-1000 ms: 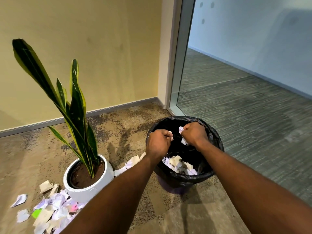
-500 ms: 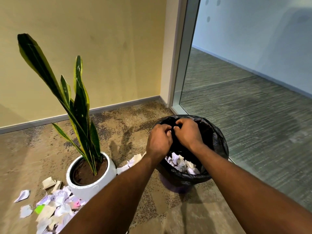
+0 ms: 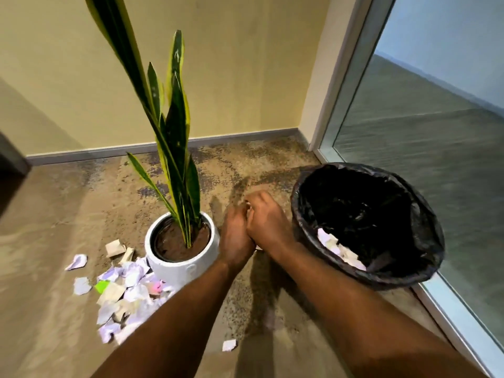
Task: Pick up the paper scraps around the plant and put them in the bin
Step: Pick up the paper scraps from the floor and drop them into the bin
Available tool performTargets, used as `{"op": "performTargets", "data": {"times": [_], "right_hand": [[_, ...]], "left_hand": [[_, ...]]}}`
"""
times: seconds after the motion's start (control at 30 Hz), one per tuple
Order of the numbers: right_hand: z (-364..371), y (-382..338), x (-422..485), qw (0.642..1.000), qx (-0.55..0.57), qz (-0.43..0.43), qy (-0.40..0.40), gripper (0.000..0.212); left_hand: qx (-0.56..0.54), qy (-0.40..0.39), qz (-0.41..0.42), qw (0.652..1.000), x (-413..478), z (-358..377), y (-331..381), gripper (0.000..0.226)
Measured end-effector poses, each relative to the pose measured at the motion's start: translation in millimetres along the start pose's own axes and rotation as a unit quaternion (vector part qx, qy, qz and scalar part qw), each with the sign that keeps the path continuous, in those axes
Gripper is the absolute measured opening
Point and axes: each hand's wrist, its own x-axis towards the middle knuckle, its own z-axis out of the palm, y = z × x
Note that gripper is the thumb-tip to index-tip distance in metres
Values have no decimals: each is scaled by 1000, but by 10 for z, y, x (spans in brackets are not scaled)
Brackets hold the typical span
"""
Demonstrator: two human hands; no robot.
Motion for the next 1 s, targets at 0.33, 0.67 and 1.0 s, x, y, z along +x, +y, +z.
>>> {"op": "performTargets", "data": {"times": [0.33,0.67,1.0], "right_hand": [[862,1015,-372,959,-74,210,-174,37],[1313,1414,-301,936,-141,234,-220,43],[1501,1524,-386,944,-164,232,-170,31]], "left_hand": [[143,-93,-78,982,36,575,-881,39],[136,-171,-40,975,348,1011,-1156,62],[308,-247,-11,919,601,1157,-1252,52]]}}
